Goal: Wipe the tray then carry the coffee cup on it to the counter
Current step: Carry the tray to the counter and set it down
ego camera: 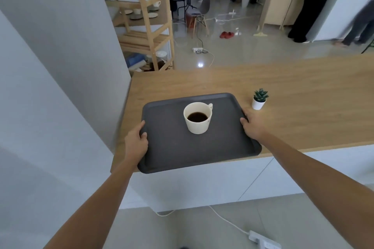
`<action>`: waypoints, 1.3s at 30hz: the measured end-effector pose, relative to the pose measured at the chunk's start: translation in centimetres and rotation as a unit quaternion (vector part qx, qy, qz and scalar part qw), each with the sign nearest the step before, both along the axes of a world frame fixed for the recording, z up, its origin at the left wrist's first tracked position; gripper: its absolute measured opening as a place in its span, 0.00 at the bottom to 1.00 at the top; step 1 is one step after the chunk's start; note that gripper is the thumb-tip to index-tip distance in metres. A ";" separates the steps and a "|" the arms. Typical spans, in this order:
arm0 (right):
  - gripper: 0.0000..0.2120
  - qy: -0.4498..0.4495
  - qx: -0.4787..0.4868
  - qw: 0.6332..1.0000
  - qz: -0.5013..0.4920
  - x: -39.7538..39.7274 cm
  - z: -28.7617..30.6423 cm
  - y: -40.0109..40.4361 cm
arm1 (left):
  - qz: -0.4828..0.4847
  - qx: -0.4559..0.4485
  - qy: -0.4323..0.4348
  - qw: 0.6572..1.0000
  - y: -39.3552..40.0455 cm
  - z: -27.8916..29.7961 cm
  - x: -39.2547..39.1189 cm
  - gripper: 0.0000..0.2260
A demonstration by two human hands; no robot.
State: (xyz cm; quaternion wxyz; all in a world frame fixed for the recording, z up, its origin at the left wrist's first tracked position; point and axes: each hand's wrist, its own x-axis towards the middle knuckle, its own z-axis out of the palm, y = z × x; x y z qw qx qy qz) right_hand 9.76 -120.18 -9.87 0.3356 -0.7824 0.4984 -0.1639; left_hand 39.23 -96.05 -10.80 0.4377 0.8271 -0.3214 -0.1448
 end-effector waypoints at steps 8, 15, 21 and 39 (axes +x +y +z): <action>0.22 0.014 0.023 0.999 -0.043 2.3 -3.4 -7.2 | -0.029 0.033 0.005 0.999 -9.3 -2.2 3.5 0.21; 0.22 0.010 0.070 0.997 -0.036 5.2 -5.8 -14.3 | 0.001 0.029 0.056 0.998 -16.3 -4.0 5.4 0.21; 0.23 0.046 0.068 0.995 -0.059 6.8 -7.1 -17.7 | 0.007 0.027 0.070 0.997 -20.0 -5.4 6.7 0.22; 0.26 0.106 0.035 0.993 -0.048 8.3 -9.0 -19.4 | -0.001 0.044 -0.013 0.999 -22.8 -8.7 7.8 0.21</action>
